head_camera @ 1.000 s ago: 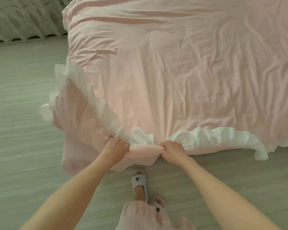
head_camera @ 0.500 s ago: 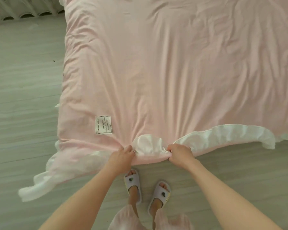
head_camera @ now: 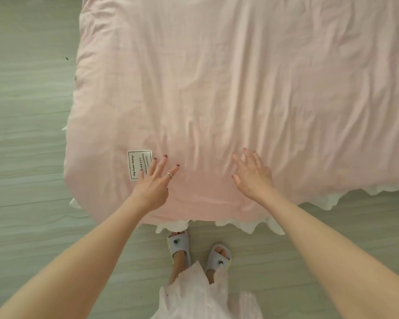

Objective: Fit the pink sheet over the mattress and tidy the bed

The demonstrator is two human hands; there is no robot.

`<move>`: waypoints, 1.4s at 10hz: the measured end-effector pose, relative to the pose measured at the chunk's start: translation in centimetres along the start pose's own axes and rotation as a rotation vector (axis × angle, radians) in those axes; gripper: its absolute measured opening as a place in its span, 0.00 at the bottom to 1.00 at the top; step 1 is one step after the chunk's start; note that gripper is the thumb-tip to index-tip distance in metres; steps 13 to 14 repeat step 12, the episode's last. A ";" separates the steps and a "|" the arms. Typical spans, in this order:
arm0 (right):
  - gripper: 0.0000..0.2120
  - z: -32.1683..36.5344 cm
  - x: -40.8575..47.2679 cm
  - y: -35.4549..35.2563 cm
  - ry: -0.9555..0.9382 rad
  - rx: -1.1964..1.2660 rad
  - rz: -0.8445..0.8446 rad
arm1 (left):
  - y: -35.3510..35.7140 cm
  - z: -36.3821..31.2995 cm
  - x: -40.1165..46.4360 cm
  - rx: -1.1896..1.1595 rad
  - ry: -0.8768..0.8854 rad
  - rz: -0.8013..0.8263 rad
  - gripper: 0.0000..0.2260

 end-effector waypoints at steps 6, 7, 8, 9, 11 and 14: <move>0.16 -5.9 3.9 -2.0 0.118 0.128 0.199 | -7.2 -1.4 6.7 -0.165 0.089 -0.256 0.16; 0.14 -3.5 7.7 -5.6 0.037 0.162 0.081 | -9.6 -0.5 11.1 -0.082 0.024 -0.118 0.22; 0.24 -2.0 11.3 -7.3 -0.002 0.080 0.051 | -11.0 0.9 15.1 -0.008 -0.003 -0.037 0.25; 0.29 -2.2 14.5 -7.5 0.068 -0.009 0.062 | -11.4 1.8 17.7 0.025 0.002 0.007 0.28; 0.30 -2.2 17.3 -4.9 0.124 0.065 0.191 | -9.3 3.4 20.2 -0.005 -0.042 0.083 0.31; 0.20 -3.0 18.6 -9.2 0.261 0.736 0.032 | -8.2 3.4 20.5 -0.001 -0.049 0.111 0.31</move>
Point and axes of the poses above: each hand's wrist, its own x-axis towards the middle knuckle, its own y-axis out of the palm, z = x × y, the point moved 10 cm from there along x, towards the middle knuckle, and after that the axes turned 10 degrees about -x, right-handed, at the moved point
